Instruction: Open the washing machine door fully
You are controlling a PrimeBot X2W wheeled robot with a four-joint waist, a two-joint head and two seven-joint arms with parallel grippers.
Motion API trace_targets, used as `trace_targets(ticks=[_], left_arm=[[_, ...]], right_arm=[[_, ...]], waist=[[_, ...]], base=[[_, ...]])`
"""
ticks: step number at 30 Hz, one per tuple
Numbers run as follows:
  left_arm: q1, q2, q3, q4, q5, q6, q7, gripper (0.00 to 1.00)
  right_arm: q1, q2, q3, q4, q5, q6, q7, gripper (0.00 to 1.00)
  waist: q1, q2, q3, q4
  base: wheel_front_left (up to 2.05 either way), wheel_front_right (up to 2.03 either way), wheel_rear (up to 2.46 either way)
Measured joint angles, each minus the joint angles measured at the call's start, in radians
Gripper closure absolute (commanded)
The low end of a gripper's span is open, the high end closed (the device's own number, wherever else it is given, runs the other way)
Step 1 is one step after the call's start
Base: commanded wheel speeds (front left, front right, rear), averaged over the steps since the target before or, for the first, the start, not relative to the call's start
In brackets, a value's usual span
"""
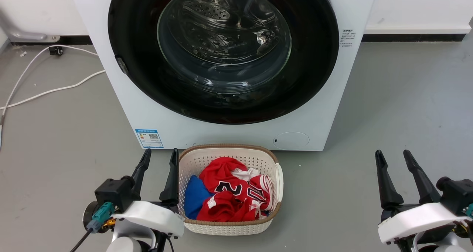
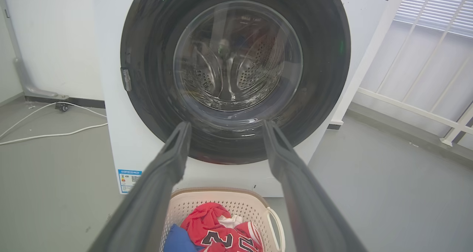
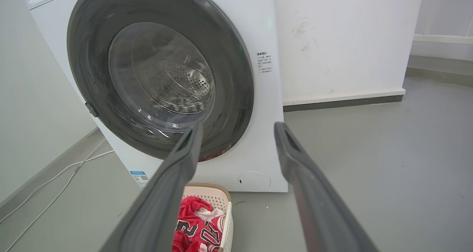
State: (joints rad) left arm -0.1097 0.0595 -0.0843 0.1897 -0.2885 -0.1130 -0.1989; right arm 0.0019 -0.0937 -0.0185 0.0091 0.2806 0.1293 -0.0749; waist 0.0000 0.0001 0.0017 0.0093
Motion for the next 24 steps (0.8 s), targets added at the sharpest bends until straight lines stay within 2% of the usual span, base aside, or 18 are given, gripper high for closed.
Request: trace_targets(ticks=[13,24], left_arm=[[-0.004,0.011,-0.02,0.008,0.12,0.008,-0.027,0.0],[-0.013,0.012,-0.026,0.026,0.181,0.013,-0.048,0.0]], right_arm=[[0.008,0.005,-0.005,-0.014,-0.113,0.002,-0.008,0.0],[0.02,0.021,-0.017,-0.026,-0.18,0.002,-0.015,0.0]], waist=[[0.0,0.0,0.0,0.003],[0.0,-0.0001,0.0,0.003]], base=[[0.0,0.0,0.0],[0.0,0.0,0.0]])
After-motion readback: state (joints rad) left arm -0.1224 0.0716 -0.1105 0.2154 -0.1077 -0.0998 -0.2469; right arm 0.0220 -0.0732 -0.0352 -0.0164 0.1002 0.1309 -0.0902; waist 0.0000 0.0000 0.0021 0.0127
